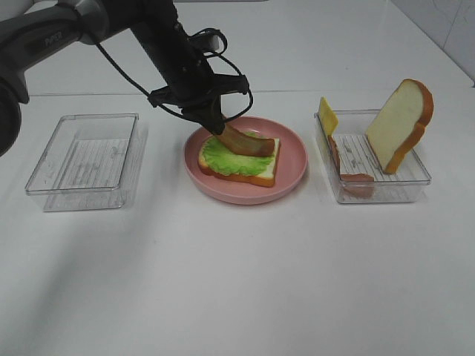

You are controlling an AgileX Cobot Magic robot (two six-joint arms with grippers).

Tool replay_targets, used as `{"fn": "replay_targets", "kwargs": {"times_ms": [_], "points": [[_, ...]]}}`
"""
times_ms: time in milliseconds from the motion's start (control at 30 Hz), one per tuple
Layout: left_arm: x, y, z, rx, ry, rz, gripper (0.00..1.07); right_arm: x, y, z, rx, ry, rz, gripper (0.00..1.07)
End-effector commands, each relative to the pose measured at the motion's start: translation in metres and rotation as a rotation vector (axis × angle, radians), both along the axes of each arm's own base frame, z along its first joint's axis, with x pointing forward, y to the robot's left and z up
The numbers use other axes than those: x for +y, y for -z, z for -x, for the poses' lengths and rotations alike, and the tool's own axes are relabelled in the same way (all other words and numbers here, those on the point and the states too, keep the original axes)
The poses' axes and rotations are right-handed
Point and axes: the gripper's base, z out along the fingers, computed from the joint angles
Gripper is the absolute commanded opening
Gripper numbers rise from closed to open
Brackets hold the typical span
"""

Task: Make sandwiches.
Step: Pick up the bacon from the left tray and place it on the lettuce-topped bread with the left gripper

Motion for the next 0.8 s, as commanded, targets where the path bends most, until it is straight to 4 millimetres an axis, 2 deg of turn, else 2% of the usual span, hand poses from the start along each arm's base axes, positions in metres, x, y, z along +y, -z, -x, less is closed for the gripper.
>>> {"fn": "replay_targets", "kwargs": {"times_ms": [33,200,233,267,300,333,367,400,433,467,500,533,633,700,733,800], "points": [[0.000,0.004,0.009,0.091,0.024,-0.027,0.00,0.000,0.000,0.002,-0.024,-0.002,0.003,0.94],[0.001,0.004,0.009,0.091,0.020,-0.028,0.01,0.000,0.000,0.002,-0.024,-0.002,0.003,0.94],[0.001,0.004,0.009,0.092,0.018,-0.028,0.05,0.000,0.000,0.002,-0.024,-0.002,0.003,0.94],[0.001,0.004,0.009,0.092,0.018,-0.029,0.21,0.000,0.000,0.002,-0.024,-0.002,0.003,0.94],[0.001,0.004,0.009,0.092,0.018,-0.029,0.21,0.000,0.000,0.002,-0.024,-0.002,0.003,0.94],[0.001,0.002,0.009,0.090,0.017,-0.028,0.44,0.000,0.000,0.002,-0.024,-0.002,0.003,0.94],[0.001,0.002,0.009,0.090,0.017,-0.028,0.44,0.000,0.000,0.002,-0.024,-0.002,0.003,0.94],[0.001,0.001,0.009,0.089,0.009,-0.025,0.59,0.000,0.000,0.002,-0.024,-0.002,0.003,0.94],[0.001,-0.004,0.009,0.087,-0.006,-0.019,0.84,0.000,0.000,0.002,-0.024,-0.002,0.003,0.94],[0.001,-0.004,0.009,0.087,-0.006,-0.019,0.84,0.000,0.000,0.002,-0.024,-0.002,0.003,0.94],[0.001,-0.008,0.009,0.081,-0.007,-0.016,0.95,0.000,0.000,0.002,-0.024,-0.002,0.003,0.94],[0.001,-0.017,0.010,0.062,-0.003,-0.011,1.02,0.000,0.000,0.002,-0.024,-0.002,0.003,0.94],[0.002,-0.023,0.010,0.047,0.000,-0.011,1.02,0.000,0.000,0.002,-0.024,-0.002,0.003,0.94],[0.007,-0.049,0.012,-0.020,0.005,-0.034,1.02,0.000,0.000,0.002,-0.024,-0.002,0.003,0.94],[0.007,-0.049,0.012,-0.020,0.005,-0.034,1.02,0.000,0.000,0.002,-0.024,-0.002,0.003,0.94],[0.012,-0.073,0.014,-0.096,0.034,-0.068,1.02,0.000,0.000,0.002,-0.024,-0.002,0.003,0.94]]}}
